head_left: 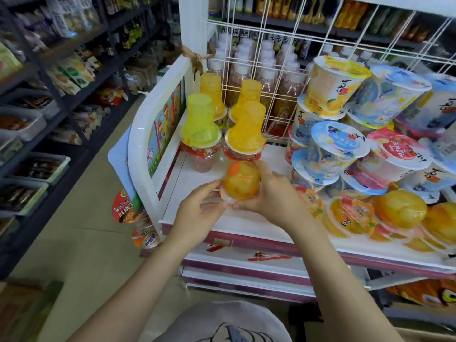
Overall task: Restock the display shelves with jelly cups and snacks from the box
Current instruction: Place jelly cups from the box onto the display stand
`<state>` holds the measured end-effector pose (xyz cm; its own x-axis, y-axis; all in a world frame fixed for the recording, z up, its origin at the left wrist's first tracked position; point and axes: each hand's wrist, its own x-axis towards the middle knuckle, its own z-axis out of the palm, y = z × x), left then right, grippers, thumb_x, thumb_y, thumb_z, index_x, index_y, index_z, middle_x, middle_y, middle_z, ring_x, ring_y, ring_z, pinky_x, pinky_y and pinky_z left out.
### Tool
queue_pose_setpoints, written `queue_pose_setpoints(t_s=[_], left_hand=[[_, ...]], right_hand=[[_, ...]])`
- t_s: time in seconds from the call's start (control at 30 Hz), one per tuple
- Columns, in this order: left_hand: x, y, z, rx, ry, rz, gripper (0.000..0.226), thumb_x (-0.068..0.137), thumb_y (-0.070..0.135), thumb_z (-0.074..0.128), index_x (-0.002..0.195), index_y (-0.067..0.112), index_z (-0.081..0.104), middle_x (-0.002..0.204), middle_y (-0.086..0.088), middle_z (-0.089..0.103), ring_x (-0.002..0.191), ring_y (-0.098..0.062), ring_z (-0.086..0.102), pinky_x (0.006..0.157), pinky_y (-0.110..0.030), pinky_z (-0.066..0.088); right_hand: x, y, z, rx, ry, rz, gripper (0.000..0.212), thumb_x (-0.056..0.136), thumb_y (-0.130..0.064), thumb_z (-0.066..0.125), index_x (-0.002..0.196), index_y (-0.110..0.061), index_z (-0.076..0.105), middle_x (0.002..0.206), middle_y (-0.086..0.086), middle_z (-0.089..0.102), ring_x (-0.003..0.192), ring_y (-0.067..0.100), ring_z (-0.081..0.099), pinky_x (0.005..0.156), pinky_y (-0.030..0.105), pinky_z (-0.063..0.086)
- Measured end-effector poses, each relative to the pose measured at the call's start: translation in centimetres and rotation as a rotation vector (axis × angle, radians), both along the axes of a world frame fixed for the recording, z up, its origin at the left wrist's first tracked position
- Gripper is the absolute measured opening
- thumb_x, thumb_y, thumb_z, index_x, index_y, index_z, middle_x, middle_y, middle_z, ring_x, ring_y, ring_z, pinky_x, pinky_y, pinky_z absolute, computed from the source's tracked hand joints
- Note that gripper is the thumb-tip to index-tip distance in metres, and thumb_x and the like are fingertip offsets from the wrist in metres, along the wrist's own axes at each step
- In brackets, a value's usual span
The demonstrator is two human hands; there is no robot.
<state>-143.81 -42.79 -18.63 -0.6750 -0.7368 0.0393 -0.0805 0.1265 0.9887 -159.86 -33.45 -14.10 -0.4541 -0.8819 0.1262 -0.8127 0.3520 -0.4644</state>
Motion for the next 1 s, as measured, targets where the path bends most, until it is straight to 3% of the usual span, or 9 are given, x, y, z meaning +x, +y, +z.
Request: queue_pose_setpoints(t_s=[0.13, 0.3, 0.43, 0.57, 0.63, 0.73, 0.8, 0.9, 1.0], left_hand=[[2.2, -0.1, -0.3, 0.013, 0.02, 0.095, 0.049, 0.091, 0.002, 0.067, 0.121, 0.039, 0.054, 0.121, 0.011, 0.062, 0.101, 0.01, 0.062, 0.082, -0.008, 0.048], [3.8, 0.1, -0.1, 0.05, 0.043, 0.179, 0.055, 0.093, -0.001, 0.062, 0.119, 0.047, 0.052, 0.126, 0.019, 0.059, 0.107, 0.015, 0.057, 0.084, -0.006, 0.045], [4.3, 0.3, -0.1, 0.067, 0.044, 0.179, 0.053, 0.095, -0.002, 0.059, 0.128, 0.037, 0.049, 0.13, 0.014, 0.057, 0.108, 0.018, 0.055, 0.085, -0.004, 0.044], [4.3, 0.2, -0.4, 0.094, 0.038, 0.185, 0.057, 0.096, 0.002, 0.059, 0.138, 0.036, 0.045, 0.136, 0.014, 0.052, 0.114, 0.02, 0.051, 0.087, -0.003, 0.043], [4.4, 0.0, -0.2, 0.091, 0.025, 0.186, 0.06, 0.095, 0.003, 0.059, 0.132, 0.048, 0.044, 0.136, 0.019, 0.05, 0.114, 0.022, 0.048, 0.086, -0.001, 0.041], [4.5, -0.1, 0.2, 0.076, 0.01, 0.183, 0.066, 0.094, 0.003, 0.059, 0.119, 0.062, 0.042, 0.132, 0.029, 0.049, 0.115, 0.023, 0.046, 0.088, -0.006, 0.04], [4.6, 0.0, 0.1, 0.068, 0.012, 0.183, 0.068, 0.094, 0.003, 0.059, 0.12, 0.063, 0.041, 0.135, 0.026, 0.049, 0.117, 0.021, 0.046, 0.089, -0.007, 0.04], [4.6, 0.2, -0.2, 0.054, 0.002, 0.176, 0.067, 0.092, 0.014, 0.062, 0.136, 0.058, 0.039, 0.146, 0.015, 0.045, 0.121, 0.016, 0.048, 0.091, -0.004, 0.041], [4.6, 0.6, -0.7, 0.041, -0.024, 0.139, 0.077, 0.085, 0.027, 0.06, 0.15, 0.051, 0.029, 0.149, 0.017, 0.042, 0.127, 0.006, 0.048, 0.102, -0.017, 0.042]], right_hand=[[2.1, -1.7, -0.9, -0.099, -0.118, 0.08, 0.103, 0.063, -0.041, 0.091, 0.142, -0.009, 0.034, 0.116, 0.011, 0.067, 0.103, 0.033, 0.064, 0.068, 0.027, 0.038], [4.4, -2.4, -3.0, -0.303, -0.444, 0.037, 0.086, 0.067, -0.034, 0.09, 0.134, -0.015, 0.04, 0.112, -0.03, 0.053, 0.099, -0.004, 0.06, 0.078, 0.022, 0.056], [4.8, -2.6, -4.7, -0.356, -0.603, -0.039, 0.071, 0.07, -0.024, 0.09, 0.129, -0.031, 0.051, 0.116, -0.012, 0.066, 0.106, 0.001, 0.064, 0.09, 0.023, 0.056], [5.0, -3.7, -5.3, -0.394, -0.735, -0.035, 0.078, 0.073, -0.013, 0.087, 0.141, -0.019, 0.05, 0.125, -0.002, 0.066, 0.11, -0.001, 0.064, 0.092, 0.017, 0.051], [5.1, -4.4, -5.3, -0.401, -0.792, -0.02, 0.081, 0.074, -0.007, 0.086, 0.145, -0.016, 0.047, 0.129, 0.002, 0.065, 0.113, 0.001, 0.063, 0.094, 0.018, 0.051], [5.2, -4.9, -5.3, -0.413, -0.83, 0.01, 0.077, 0.075, -0.004, 0.085, 0.141, -0.019, 0.048, 0.129, 0.003, 0.065, 0.114, 0.003, 0.063, 0.093, 0.018, 0.051], [5.2, -5.1, -5.4, -0.415, -0.831, 0.017, 0.074, 0.074, -0.005, 0.085, 0.135, -0.028, 0.05, 0.128, 0.003, 0.066, 0.113, 0.003, 0.064, 0.091, 0.017, 0.05], [4.9, -5.2, -5.3, -0.412, -0.844, 0.028, 0.072, 0.073, -0.006, 0.086, 0.132, -0.03, 0.051, 0.125, 0.0, 0.066, 0.112, 0.002, 0.064, 0.09, 0.015, 0.049], [4.6, -5.1, -4.8, -0.377, -0.858, 0.064, 0.071, 0.074, -0.009, 0.086, 0.132, -0.031, 0.052, 0.122, -0.007, 0.066, 0.113, 0.002, 0.063, 0.091, 0.017, 0.05]])
